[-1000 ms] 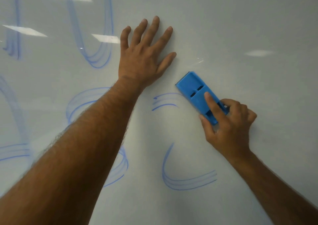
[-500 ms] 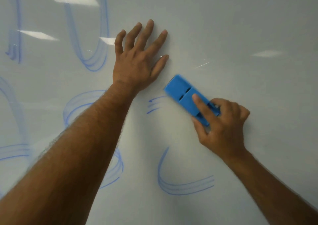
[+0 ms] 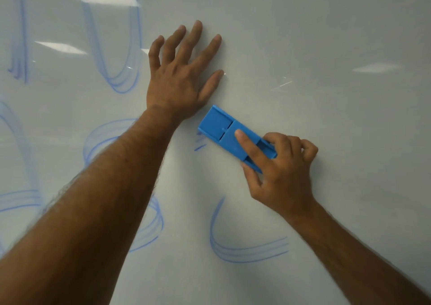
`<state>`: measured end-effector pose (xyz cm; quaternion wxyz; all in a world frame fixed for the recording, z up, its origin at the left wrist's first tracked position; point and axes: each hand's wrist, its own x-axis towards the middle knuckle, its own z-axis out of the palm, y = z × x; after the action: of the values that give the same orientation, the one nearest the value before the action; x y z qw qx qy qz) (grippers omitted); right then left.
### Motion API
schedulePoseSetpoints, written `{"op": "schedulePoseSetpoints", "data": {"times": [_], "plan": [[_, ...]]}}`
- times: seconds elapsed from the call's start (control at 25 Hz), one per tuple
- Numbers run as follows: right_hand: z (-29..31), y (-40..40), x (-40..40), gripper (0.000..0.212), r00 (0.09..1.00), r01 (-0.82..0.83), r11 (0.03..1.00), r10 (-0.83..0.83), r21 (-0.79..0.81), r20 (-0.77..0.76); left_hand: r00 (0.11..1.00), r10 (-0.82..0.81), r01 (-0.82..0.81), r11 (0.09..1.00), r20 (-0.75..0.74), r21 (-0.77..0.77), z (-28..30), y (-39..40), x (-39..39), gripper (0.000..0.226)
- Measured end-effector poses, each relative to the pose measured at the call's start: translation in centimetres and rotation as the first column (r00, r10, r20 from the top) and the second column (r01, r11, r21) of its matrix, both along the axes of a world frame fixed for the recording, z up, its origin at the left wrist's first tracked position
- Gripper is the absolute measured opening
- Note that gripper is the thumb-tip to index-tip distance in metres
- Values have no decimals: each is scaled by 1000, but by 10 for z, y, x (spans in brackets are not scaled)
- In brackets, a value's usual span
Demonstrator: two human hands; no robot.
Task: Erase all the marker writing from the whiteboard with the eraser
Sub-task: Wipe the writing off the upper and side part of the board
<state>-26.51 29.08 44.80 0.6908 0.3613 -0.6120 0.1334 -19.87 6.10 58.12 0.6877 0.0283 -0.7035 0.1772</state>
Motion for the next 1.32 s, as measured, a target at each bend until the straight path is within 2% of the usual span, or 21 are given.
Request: {"op": "schedulePoseSetpoints", "data": {"times": [0.08,0.24,0.32,0.4,0.52,0.68,0.76,0.84,0.96,1.08,1.16,1.24,1.32], "plan": [[-9,-8,4,62,1000,-11,999,11,36,-7,1000,4,-3,1000,16,-1,0,0,1,59],[-31,-20,9,64,994,35,960,-5,278,-107,999,3,-3,1000,44,3,1,1,2,61],[-23,-16,6,65,991,41,955,-1,295,-135,999,6,-6,1000,41,10,0,0,1,60],[-10,-9,4,64,992,41,974,-13,221,-129,1000,-9,8,1000,29,7,0,0,0,59],[5,6,-1,65,997,60,998,-59,28,-40,999,-33,33,999,28,11,1,0,1,58],[-5,-2,-1,65,996,88,982,-83,-165,37,997,-70,69,997,14,15,1,-1,0,56],[-14,-15,6,67,996,71,978,-57,-197,73,997,-80,80,997,7,6,1,-2,-1,55],[-23,-27,14,66,996,74,990,-67,-121,64,996,-85,85,996,6,2,1,-2,-2,55],[-37,-34,22,67,997,75,995,-76,72,9,996,-72,72,997,51,13,3,-1,0,57],[-54,-29,20,71,991,115,954,-89,279,-103,995,-85,85,996,43,8,4,-3,0,57],[-52,-20,18,70,982,148,932,-100,331,-158,996,-94,94,996,3,-8,2,-2,-2,56],[-35,-10,17,69,986,143,964,-120,226,-113,995,-96,96,995,12,-2,1,-2,-4,56],[-13,-5,15,69,990,136,990,-137,20,24,995,-98,98,995,9,2,2,-2,-3,56]]}}
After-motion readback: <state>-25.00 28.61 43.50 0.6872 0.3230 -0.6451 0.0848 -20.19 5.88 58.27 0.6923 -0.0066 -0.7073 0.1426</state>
